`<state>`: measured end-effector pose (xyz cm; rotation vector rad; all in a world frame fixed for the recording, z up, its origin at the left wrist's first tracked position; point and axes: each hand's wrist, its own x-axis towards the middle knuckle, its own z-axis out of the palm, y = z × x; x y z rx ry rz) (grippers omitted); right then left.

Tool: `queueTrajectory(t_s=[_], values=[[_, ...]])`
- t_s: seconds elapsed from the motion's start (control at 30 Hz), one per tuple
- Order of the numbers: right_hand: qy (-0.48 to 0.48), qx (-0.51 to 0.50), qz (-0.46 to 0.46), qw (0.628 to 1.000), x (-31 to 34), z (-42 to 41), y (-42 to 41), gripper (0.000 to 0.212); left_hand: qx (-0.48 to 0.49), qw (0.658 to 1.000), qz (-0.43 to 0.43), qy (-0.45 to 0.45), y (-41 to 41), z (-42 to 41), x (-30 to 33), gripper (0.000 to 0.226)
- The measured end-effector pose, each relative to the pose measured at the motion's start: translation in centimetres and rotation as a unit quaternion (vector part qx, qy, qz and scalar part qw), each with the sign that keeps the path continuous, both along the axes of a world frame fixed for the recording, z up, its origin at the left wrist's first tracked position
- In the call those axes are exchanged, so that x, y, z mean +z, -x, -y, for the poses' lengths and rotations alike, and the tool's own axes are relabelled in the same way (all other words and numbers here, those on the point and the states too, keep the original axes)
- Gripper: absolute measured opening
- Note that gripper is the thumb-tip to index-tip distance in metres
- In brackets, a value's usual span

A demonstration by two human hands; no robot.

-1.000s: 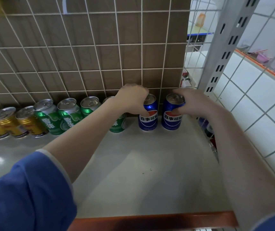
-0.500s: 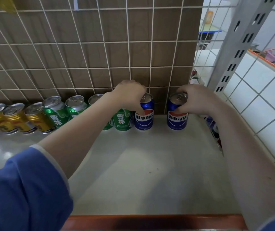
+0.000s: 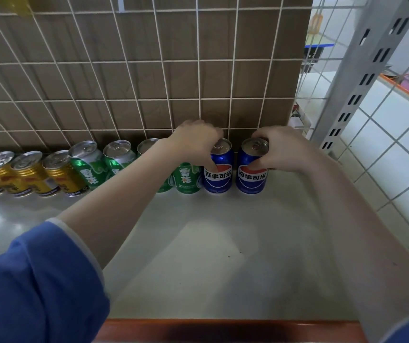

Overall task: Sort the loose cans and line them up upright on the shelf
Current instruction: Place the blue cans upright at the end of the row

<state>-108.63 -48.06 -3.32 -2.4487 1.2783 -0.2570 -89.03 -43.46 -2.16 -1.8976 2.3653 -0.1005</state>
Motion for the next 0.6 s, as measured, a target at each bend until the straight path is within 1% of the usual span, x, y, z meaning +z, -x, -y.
queueTrajectory(t_s=[0.2, 0.47, 0.6], values=[[-0.006, 0.020, -0.002, 1.000, 0.2, -0.1, -0.1, 0.051, 0.001, 1.000, -0.023, 0.002, 0.0, -0.3, -0.3, 0.060], [-0.043, 0.018, 0.037, 0.998, -0.3, 0.2, 0.4, 0.055, 0.025, 0.998, -0.059, 0.001, 0.0, -0.8, -1.0, 0.063], [-0.031, 0.016, 0.048, 0.998, -0.8, 0.2, 0.5, 0.056, 0.037, 0.997, -0.063, -0.003, 0.2, -0.9, -1.1, 0.066]])
